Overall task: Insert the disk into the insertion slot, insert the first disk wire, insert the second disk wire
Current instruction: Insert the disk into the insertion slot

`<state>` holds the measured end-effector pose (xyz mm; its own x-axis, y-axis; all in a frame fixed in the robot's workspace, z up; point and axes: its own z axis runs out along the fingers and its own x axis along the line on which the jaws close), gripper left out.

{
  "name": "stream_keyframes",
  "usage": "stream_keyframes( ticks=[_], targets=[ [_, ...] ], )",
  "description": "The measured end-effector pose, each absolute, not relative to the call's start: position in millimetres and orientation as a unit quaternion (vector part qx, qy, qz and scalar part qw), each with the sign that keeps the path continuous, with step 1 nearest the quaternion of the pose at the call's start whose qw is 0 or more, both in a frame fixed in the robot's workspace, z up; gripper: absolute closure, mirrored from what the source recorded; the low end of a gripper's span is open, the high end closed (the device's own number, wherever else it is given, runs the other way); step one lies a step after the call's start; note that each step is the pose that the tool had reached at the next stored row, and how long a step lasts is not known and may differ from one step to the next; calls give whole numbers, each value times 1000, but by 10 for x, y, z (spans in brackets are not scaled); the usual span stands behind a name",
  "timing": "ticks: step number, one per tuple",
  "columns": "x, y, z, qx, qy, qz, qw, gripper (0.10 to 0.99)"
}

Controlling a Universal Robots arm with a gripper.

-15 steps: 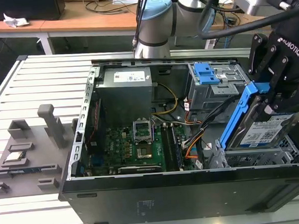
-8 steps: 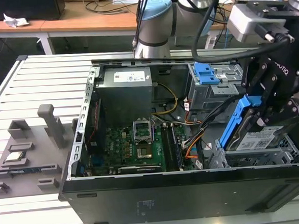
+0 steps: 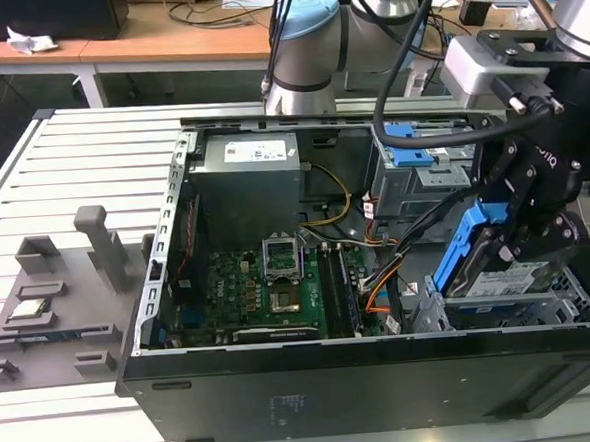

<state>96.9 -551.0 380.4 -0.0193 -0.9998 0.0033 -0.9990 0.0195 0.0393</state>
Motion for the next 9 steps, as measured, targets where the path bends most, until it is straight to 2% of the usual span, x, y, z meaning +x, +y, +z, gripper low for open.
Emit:
stream_keyframes(
  ticks=[4, 5, 7, 8, 9],
  targets=[
    [969, -5511, 3805, 700, -714, -13, 15, 722],
    [969, -5510, 3804, 700, -714, -13, 15, 647],
    [969, -5510, 3803, 700, -714, -13, 15, 647],
    [968, -5510, 3803, 700, -714, -13, 15, 663],
    [969, -5511, 3803, 700, -714, -13, 15, 792]
  ],
)
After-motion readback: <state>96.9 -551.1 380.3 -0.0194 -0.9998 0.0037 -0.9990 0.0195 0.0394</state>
